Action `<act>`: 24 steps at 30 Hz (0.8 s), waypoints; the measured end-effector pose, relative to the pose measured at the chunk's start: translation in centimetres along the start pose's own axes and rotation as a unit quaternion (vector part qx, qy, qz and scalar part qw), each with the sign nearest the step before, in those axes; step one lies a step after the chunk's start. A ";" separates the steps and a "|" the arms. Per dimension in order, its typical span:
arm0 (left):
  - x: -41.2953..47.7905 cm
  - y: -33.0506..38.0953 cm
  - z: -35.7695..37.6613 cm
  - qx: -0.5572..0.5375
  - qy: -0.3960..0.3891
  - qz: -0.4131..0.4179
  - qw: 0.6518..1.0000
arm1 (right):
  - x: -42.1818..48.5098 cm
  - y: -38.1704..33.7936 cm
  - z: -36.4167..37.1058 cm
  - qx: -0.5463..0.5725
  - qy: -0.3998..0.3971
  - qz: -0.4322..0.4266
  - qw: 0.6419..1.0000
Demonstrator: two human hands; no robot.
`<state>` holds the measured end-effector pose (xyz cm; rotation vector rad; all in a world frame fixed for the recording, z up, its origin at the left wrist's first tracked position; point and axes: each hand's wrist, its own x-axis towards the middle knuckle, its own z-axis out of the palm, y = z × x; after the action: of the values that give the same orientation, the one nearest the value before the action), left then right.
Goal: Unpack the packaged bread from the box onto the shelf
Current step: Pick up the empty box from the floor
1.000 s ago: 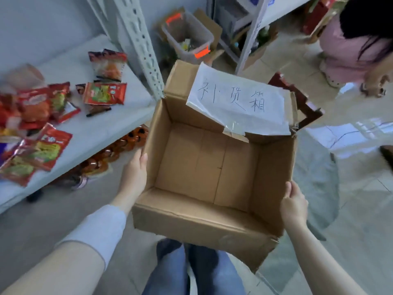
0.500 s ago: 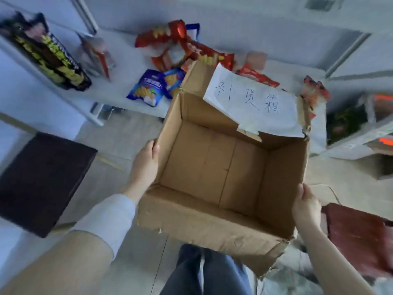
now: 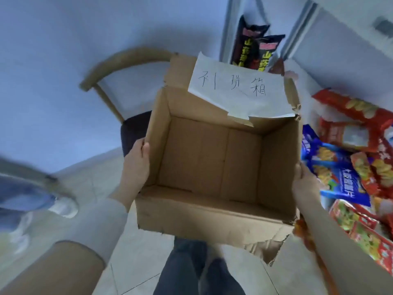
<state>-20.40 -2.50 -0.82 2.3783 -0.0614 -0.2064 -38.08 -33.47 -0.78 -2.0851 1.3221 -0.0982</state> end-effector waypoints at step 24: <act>19.2 -14.2 2.9 -0.068 0.131 -0.269 0.952 | 19.5 -23.2 26.1 -0.119 -0.163 -0.155 0.967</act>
<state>-2.20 3.94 -15.13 2.2158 0.7100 -0.1407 -0.20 -30.62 -13.45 -2.3740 0.8393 0.2723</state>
